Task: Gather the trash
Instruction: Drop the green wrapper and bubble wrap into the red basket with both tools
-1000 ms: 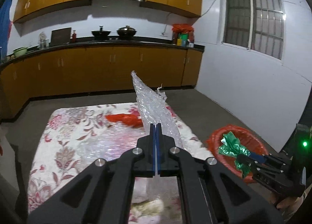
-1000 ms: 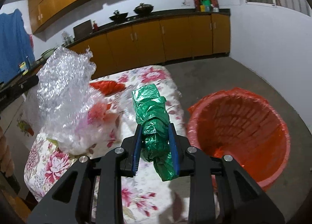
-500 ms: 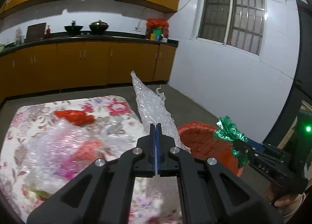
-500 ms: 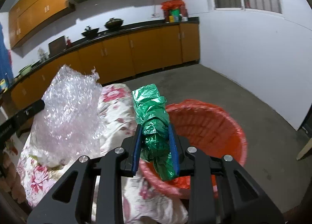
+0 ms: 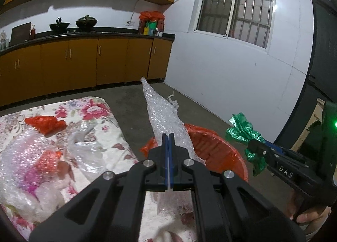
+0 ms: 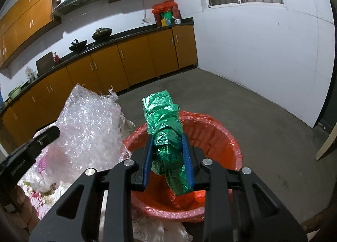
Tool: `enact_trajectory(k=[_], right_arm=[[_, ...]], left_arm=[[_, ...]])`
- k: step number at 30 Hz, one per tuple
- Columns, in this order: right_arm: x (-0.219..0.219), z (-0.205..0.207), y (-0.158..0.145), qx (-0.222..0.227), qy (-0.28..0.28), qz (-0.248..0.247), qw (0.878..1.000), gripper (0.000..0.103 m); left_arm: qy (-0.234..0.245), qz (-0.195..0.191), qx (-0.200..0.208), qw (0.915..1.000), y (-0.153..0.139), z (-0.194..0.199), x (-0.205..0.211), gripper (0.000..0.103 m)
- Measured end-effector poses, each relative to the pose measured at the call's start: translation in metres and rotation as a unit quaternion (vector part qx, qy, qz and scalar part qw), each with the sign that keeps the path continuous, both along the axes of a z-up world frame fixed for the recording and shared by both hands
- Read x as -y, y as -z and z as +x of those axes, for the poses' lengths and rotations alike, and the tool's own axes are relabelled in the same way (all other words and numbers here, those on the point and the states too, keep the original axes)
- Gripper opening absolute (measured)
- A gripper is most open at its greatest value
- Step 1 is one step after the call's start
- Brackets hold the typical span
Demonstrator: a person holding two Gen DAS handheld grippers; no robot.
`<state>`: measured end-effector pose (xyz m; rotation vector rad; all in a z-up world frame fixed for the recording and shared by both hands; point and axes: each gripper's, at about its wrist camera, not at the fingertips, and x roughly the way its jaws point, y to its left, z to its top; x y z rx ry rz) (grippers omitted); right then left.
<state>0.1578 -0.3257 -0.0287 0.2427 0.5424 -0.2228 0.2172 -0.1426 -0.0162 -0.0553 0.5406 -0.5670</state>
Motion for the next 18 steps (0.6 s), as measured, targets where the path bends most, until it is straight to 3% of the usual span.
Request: enact_trajectory(k=[18], right_arm=[[0.022,0.015,0.011,0.010,0.017,0.016,1.000,0.029]], left_arm=[[0.031,0.012,-0.022,0.9992,0.031,0.021,0.052,0.005]])
